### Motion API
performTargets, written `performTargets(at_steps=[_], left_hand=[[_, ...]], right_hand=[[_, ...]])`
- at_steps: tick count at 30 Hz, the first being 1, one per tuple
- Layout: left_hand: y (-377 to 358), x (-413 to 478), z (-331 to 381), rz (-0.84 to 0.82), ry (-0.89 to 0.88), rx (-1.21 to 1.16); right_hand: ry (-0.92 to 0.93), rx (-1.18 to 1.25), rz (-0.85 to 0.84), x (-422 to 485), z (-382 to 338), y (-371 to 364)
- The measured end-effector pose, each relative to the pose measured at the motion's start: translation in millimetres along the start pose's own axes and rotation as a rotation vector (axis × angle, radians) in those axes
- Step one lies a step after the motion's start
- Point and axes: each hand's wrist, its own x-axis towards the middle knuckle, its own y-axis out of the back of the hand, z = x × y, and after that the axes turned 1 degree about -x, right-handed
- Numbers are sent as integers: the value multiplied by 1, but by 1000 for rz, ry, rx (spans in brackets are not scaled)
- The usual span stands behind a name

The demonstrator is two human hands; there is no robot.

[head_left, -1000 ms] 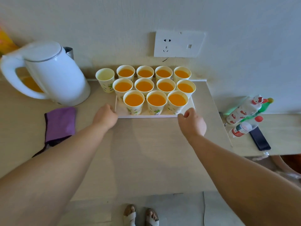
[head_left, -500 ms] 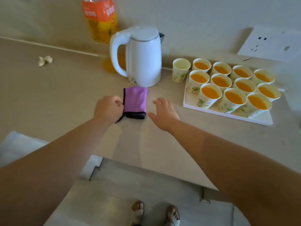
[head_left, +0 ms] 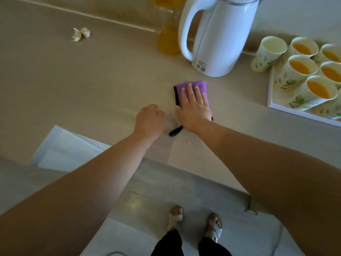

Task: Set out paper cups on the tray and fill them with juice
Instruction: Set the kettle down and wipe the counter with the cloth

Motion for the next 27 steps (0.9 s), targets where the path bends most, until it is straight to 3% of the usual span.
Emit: performTargets(at_steps=[2, 4, 7, 10, 14, 18, 20, 24, 26, 27], left_hand=[[-3, 3, -1, 96, 20, -72], [-8, 2, 5, 91, 22, -36], [-15, -6, 18, 11, 38, 47], [-26, -11, 26, -89, 24, 187], [-40, -17, 36, -115, 63, 220], [-48, -27, 43, -91, 71, 169], [-50, -30, 44, -43, 90, 115], [-48, -34, 47, 53, 147, 110], [-52, -36, 50, 21, 133, 150], [-56, -39, 53, -16, 106, 168]], right_hand=[[171, -66, 7, -25, -9, -8], [291, -102, -20, -47, -4, -12], [315, -140, -58, -66, 28, -10], [149, -105, -26, -88, 78, -7], [-249, 13, 60, -110, 131, -7], [-499, 81, 62, -88, 107, -8], [-416, 58, 55, -72, 74, -6], [134, -46, 28, -66, 44, -10], [218, -66, 0, -60, 76, -5], [161, -54, -2, -56, 97, -1]])
